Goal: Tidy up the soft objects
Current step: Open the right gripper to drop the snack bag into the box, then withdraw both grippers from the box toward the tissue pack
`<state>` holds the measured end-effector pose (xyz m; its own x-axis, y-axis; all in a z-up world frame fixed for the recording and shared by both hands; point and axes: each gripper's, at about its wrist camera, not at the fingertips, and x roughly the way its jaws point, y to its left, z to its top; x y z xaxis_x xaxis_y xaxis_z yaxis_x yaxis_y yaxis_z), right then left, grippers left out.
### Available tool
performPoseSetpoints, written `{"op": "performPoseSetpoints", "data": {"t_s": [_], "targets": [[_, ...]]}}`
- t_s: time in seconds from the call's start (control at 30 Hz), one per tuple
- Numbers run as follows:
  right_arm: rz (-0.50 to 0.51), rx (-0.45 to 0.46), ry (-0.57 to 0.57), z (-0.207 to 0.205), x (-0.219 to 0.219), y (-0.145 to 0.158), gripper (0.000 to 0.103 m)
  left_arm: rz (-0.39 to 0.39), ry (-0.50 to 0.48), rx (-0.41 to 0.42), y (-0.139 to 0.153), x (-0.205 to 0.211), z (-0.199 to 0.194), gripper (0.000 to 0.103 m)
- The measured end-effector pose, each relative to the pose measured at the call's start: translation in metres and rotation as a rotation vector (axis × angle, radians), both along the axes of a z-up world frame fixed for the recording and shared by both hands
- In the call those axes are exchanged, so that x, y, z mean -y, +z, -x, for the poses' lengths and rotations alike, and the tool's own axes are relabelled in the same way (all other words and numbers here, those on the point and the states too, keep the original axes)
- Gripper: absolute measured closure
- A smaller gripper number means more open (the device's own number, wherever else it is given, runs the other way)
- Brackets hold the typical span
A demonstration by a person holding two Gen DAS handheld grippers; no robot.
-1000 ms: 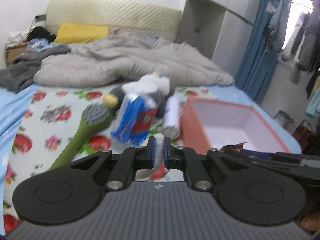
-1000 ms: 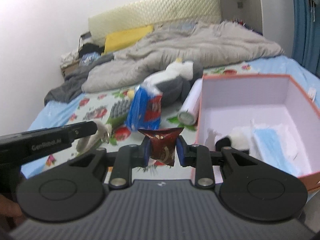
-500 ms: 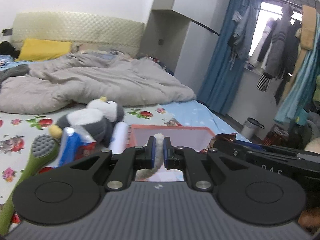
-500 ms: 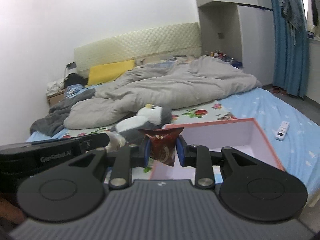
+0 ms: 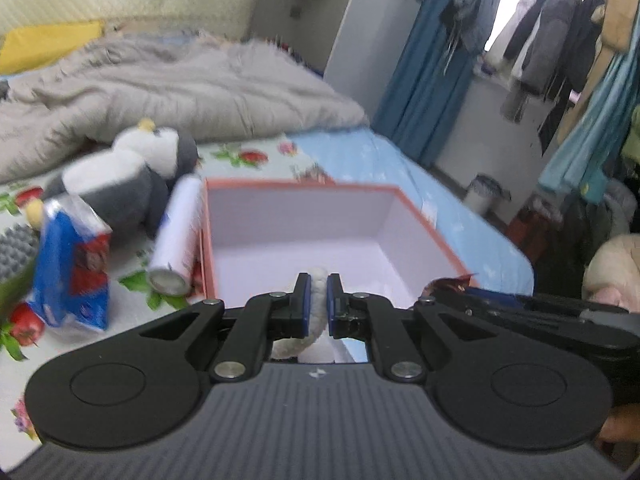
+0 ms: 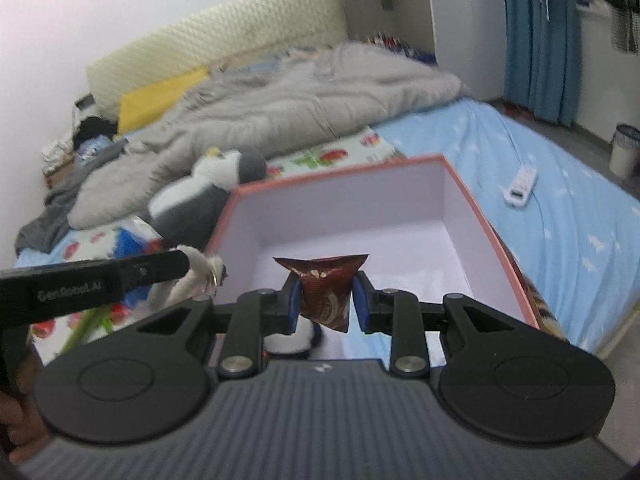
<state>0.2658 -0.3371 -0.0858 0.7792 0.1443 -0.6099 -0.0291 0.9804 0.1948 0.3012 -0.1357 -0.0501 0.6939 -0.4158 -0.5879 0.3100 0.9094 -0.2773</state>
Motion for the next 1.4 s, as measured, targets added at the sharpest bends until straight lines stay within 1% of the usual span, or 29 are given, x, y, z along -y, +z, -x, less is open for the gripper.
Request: {"op": "performPoseSetpoints", "data": {"t_s": [0.17, 0.3, 0.47, 0.53, 0.6, 0.63, 0.67, 0.7, 0.73, 0.77, 0.9, 1.0, 1.2, 1.4], "targets": [[-0.002, -0.077, -0.018, -0.012, 0.012, -0.027, 0.072, -0.027, -0.03, -0.093, -0.037, 0.019, -0.021, 0.093], [-0.023, -0.131, -0.014, -0.021, 0.017, -0.046, 0.071, -0.045, -0.041, -0.151, -0.061, 0.029, -0.034, 0.093], [-0.035, -0.164, -0.01, -0.025, 0.021, -0.058, 0.071, -0.061, -0.046, -0.182, -0.076, 0.032, -0.043, 0.093], [-0.042, -0.169, -0.006, -0.025, 0.021, -0.06, 0.07, -0.066, -0.043, -0.189, -0.078, 0.032, -0.043, 0.093], [-0.052, -0.17, -0.005, -0.026, 0.023, -0.061, 0.061, -0.068, -0.041, -0.198, -0.08, 0.031, -0.044, 0.092], [-0.051, -0.168, -0.007, -0.026, 0.023, -0.06, 0.05, -0.072, -0.04, -0.201, -0.079, 0.031, -0.043, 0.086], [-0.049, -0.163, -0.008, -0.026, 0.024, -0.059, 0.043, -0.078, -0.037, -0.201, -0.079, 0.031, -0.043, 0.076], [-0.05, -0.156, -0.008, -0.025, 0.024, -0.057, 0.043, -0.084, -0.029, -0.204, -0.079, 0.031, -0.043, 0.07], [-0.056, -0.151, -0.007, -0.024, 0.025, -0.055, 0.043, -0.08, -0.025, -0.202, -0.077, 0.03, -0.042, 0.058], [-0.06, -0.145, -0.005, -0.023, 0.025, -0.053, 0.043, -0.074, -0.023, -0.196, -0.076, 0.029, -0.041, 0.055], [-0.064, -0.108, -0.011, -0.017, 0.025, -0.04, 0.043, -0.079, -0.022, -0.15, -0.063, 0.027, -0.033, 0.055], [-0.084, -0.061, -0.008, -0.007, 0.023, -0.025, 0.043, -0.068, -0.02, -0.118, -0.049, 0.022, -0.024, 0.055], [-0.08, 0.038, 0.021, 0.017, 0.01, 0.012, 0.043, -0.049, 0.002, -0.038, -0.014, 0.007, 0.002, 0.055], [-0.081, 0.123, 0.059, 0.041, -0.005, 0.042, 0.043, -0.05, 0.025, 0.045, 0.024, -0.01, 0.037, 0.055]]}}
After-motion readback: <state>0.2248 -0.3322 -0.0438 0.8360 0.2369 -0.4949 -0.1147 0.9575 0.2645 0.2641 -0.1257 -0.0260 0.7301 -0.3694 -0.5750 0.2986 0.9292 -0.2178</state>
